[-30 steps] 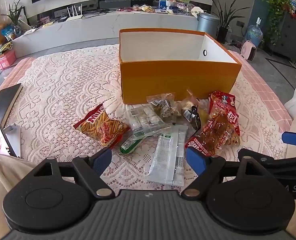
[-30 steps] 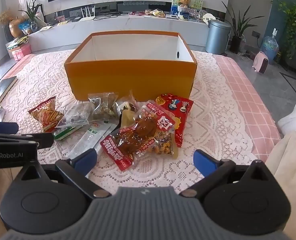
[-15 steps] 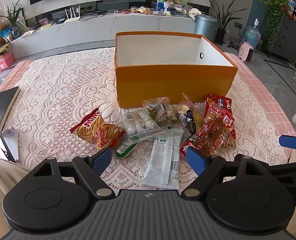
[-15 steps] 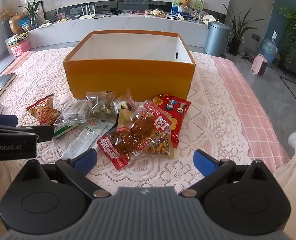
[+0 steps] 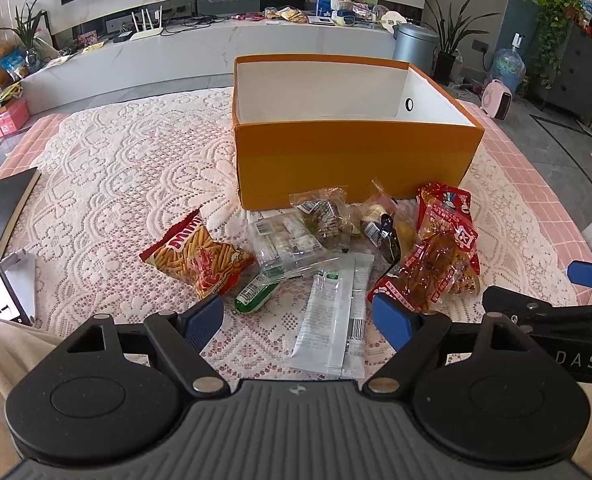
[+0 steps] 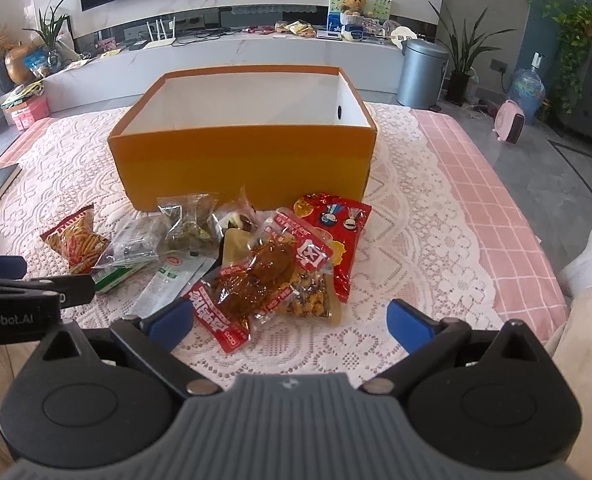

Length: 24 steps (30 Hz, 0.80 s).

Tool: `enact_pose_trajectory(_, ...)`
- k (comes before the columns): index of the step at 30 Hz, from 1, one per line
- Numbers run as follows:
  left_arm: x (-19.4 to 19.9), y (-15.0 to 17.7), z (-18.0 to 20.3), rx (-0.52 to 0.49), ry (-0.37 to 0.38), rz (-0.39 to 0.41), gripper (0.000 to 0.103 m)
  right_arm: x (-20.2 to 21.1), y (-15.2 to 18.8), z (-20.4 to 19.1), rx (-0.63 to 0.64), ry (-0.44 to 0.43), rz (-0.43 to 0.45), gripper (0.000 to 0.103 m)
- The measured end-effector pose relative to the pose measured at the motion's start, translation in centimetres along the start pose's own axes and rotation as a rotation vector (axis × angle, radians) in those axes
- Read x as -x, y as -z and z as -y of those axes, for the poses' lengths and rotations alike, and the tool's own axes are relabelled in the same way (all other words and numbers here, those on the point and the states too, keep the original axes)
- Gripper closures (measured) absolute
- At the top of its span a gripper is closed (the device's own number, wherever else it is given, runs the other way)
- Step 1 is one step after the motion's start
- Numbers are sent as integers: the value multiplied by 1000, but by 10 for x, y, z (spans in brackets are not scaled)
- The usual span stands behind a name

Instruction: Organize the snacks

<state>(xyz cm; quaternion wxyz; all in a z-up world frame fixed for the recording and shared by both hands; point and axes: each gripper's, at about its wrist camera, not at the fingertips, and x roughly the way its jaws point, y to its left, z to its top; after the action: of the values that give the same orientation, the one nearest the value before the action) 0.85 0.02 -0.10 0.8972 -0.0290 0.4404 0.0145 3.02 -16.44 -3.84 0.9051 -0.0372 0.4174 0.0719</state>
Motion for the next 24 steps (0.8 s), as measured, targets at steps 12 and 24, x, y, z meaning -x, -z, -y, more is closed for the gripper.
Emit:
enact_pose_trajectory(12,-2,4,0,-4,0,-7,5,-2,3,-2,1,12,-2,3)
enact_pose_trajectory(24,-2,5,-1,-3,1,-9,5,-2,5,-2,6,13,-4,3)
